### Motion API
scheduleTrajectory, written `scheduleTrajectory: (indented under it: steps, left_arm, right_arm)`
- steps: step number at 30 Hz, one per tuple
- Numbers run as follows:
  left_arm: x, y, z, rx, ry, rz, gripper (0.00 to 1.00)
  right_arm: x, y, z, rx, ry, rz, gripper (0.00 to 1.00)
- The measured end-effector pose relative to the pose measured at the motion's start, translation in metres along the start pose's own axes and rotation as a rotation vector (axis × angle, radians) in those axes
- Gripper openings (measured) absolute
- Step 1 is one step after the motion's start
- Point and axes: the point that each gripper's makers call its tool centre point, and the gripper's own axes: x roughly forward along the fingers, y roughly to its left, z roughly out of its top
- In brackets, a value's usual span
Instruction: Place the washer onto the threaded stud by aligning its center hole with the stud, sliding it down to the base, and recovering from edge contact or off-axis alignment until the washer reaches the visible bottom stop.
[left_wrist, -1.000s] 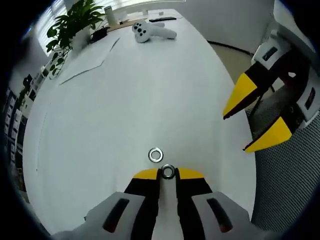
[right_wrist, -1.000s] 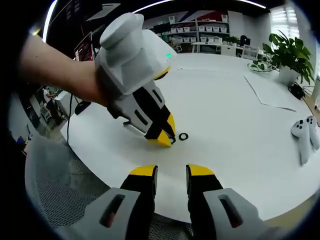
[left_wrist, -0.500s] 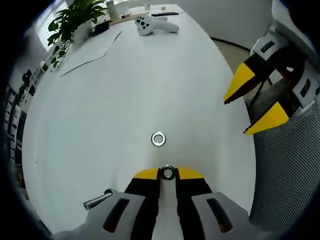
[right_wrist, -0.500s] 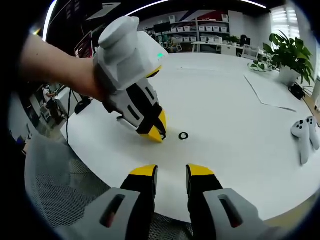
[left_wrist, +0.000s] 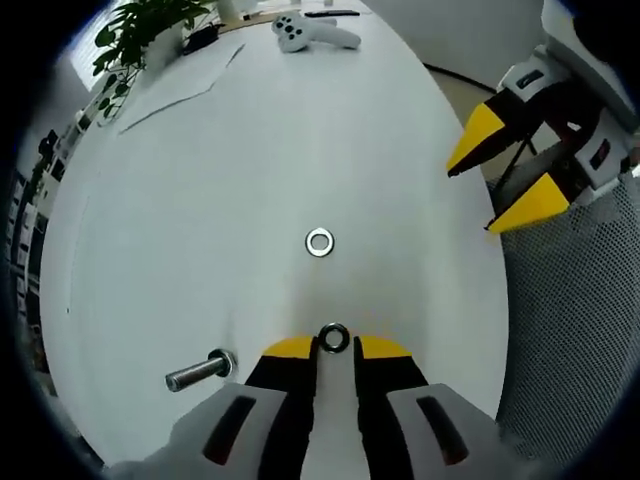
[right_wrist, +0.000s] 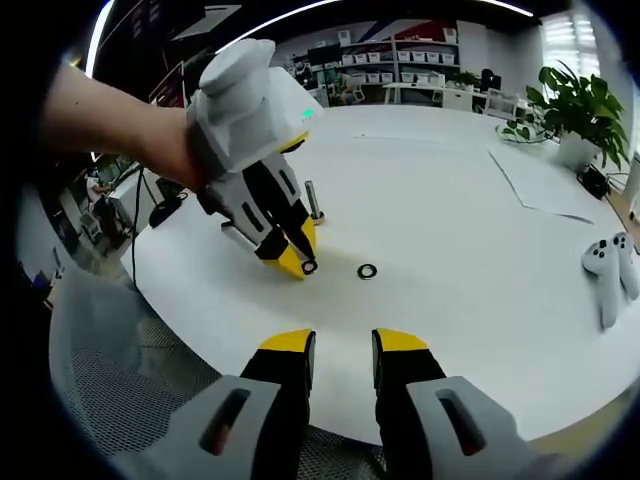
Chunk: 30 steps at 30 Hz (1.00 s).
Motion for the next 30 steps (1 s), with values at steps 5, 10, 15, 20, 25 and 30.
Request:
scheduleTrajectory:
  steps: [5,10,15,20,25,30]
  left_arm:
    - [-0.0011,-0.0002,0.0003,0.008,0.005,0.004,0.10]
    - [0.0000,0.0002,0.0004,0.002,0.006,-0.001,0.09]
    - [-0.0007,-0.0004,0.0008,0.031,0.019,0.009,0.08]
    - [-0.0011,0.0008,-0.0002,0.014,-0.001,0.006,0.08]
    - [-0.0013,0.0003,0.0000,0.017,-0.015,0.009,0.08]
    - [-0.0051,-0.0018,-0.0037,-0.009,-0.031,0.003,0.08]
  right_arm:
    - [0.0001,-0.0001,-0.0008,-0.002,0.005,-0.002,0.26]
    - [0.0006,-0.0001,-0.0016,-0.005,0.009,-0.003,0.26]
    - [0.0004,-0.0004,-0.0016,-0.006,0.010,-0.005,0.26]
    - [0.0003,-0.0003,-0.0020,-0.007,0.014,-0.005,0.26]
    - [0.0003,-0.0008,-0.0026,-0.008,0.016,-0.006,0.26]
    - [0.0006,-0.0008,-0.0031,-0.010,0.019,-0.006,0.26]
